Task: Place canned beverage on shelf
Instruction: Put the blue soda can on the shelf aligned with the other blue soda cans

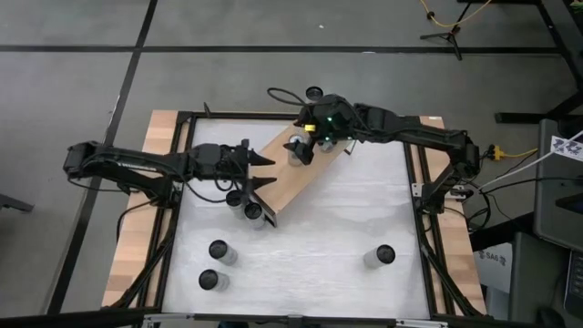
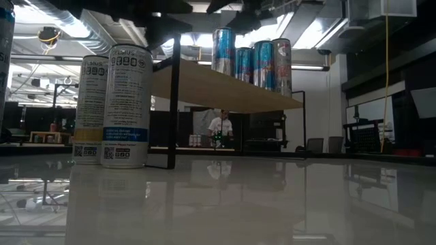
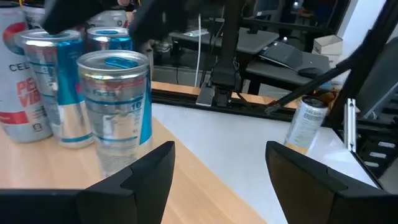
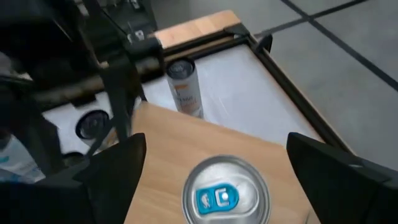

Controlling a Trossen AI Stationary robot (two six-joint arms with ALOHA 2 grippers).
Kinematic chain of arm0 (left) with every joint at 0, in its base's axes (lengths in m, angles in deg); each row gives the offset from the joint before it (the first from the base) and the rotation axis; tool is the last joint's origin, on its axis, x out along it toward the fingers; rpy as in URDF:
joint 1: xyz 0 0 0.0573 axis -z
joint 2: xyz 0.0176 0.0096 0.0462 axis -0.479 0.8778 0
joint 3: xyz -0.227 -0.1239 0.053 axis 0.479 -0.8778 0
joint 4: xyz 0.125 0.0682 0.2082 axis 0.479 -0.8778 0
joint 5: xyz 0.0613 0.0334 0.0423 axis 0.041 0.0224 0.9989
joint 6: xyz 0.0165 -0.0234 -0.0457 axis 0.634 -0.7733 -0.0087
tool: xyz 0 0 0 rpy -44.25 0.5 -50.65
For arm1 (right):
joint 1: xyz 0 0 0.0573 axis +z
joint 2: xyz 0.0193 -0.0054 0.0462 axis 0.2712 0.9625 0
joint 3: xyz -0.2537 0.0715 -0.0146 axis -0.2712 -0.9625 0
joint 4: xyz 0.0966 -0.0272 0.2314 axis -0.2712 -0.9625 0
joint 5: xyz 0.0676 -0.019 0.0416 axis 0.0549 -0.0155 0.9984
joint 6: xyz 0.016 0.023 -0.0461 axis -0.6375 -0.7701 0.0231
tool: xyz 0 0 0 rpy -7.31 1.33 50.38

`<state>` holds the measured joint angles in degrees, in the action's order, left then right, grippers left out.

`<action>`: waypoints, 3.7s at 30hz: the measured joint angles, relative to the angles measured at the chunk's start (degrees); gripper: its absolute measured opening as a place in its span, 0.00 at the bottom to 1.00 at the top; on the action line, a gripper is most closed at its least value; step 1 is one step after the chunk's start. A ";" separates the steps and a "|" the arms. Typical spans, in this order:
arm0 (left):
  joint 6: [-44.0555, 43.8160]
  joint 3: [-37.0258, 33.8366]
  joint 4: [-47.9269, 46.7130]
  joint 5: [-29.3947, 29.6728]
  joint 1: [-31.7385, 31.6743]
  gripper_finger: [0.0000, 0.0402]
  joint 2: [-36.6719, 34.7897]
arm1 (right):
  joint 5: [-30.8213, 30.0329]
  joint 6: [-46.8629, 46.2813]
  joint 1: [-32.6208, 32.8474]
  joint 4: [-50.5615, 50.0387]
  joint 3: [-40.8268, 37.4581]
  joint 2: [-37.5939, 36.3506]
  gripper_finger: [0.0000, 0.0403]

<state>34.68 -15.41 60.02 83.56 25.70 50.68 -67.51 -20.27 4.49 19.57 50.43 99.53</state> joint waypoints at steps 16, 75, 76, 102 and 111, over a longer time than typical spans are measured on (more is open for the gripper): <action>0.03 0.00 13.71 17.40 -0.07 0.61 11.62 | -0.02 11.19 -0.02 -5.64 6.89 -0.07 0.95; 2.44 0.00 21.03 18.55 0.00 0.61 17.27 | 12.61 46.47 -2.82 -13.67 6.83 5.14 0.95; 2.45 0.00 21.03 18.56 0.00 0.61 17.27 | 12.50 46.47 -2.91 -13.45 6.83 5.46 0.95; 2.58 0.00 21.05 18.58 -0.07 0.61 17.27 | 12.17 35.76 -3.41 -15.82 6.83 7.85 0.65; 2.60 0.00 21.05 18.60 -0.07 0.61 17.27 | 9.35 25.25 -3.34 -15.60 6.85 7.85 0.60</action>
<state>37.28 -15.41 81.07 102.16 25.64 67.96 -58.16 4.97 1.14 3.97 57.28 107.38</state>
